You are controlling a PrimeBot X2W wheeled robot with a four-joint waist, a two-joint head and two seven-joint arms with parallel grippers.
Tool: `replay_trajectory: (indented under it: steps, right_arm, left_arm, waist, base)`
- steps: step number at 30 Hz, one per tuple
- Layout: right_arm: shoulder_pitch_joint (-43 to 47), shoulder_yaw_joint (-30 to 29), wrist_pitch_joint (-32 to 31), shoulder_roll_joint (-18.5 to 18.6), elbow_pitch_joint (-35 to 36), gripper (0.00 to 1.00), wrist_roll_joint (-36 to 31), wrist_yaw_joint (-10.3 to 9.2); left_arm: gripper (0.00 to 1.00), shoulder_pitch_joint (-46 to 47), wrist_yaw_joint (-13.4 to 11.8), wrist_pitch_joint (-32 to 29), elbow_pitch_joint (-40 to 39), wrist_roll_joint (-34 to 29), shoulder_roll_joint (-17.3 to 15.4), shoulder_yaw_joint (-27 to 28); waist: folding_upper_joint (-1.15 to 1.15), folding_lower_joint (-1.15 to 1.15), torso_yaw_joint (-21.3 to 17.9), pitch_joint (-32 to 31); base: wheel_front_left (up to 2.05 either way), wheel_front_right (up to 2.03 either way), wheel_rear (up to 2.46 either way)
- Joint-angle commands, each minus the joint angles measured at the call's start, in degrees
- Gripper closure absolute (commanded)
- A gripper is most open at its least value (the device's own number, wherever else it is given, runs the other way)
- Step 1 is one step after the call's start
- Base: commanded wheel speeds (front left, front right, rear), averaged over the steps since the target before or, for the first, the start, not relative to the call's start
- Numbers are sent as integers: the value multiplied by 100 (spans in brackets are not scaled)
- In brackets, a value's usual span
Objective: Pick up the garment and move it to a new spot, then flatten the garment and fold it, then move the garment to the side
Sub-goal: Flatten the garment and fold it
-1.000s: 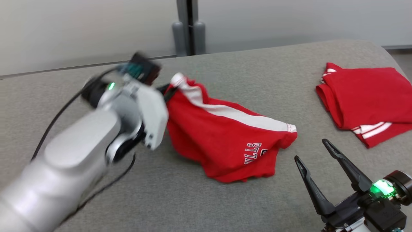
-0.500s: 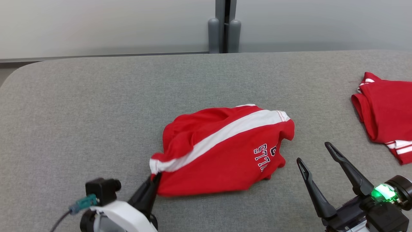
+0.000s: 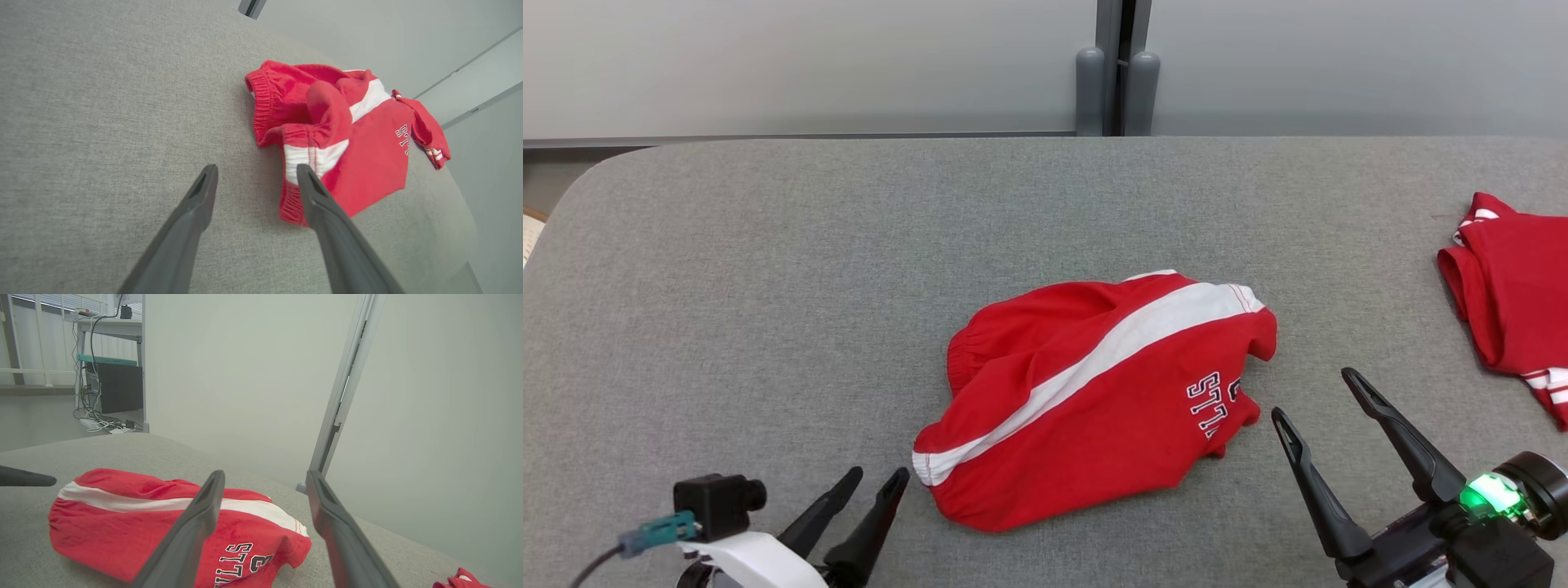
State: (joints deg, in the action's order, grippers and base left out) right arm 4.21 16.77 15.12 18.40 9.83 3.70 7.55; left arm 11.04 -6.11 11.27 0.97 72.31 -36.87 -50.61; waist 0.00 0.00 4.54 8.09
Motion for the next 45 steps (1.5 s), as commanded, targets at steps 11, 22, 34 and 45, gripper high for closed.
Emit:
replay_trajectory:
  steps: [11, 22, 34, 45]
  right_arm:
    - [-103, -2, 1, 179, 34, 0, 11, -13]
    - [-128, -43, 1, 201, 73, 0, 21, -13]
    - [-92, -107, 1, 341, 103, 0, 82, -13]
    - [-160, -37, 1, 458, 89, 0, 75, -13]
  left_arm:
    - [0, 153, 1146, -899, 11, 1259, -432, 295]
    - [0, 271, 1324, -1280, -202, 1633, -448, 312]
    - [52, 408, 1365, -1358, -10, 1615, -227, 235]
    - [100, 336, 1369, -1197, 143, 1372, -235, 185]
  waist:
    - [0, 0, -168, 120]
    - [0, 0, -260, 229]
    - [0, 0, -314, 210]
    - [0, 0, -167, 175]
  base:
    - [0, 0, 0]
    - [0, 0, 0]
    - [0, 0, 0]
    - [0, 0, 0]
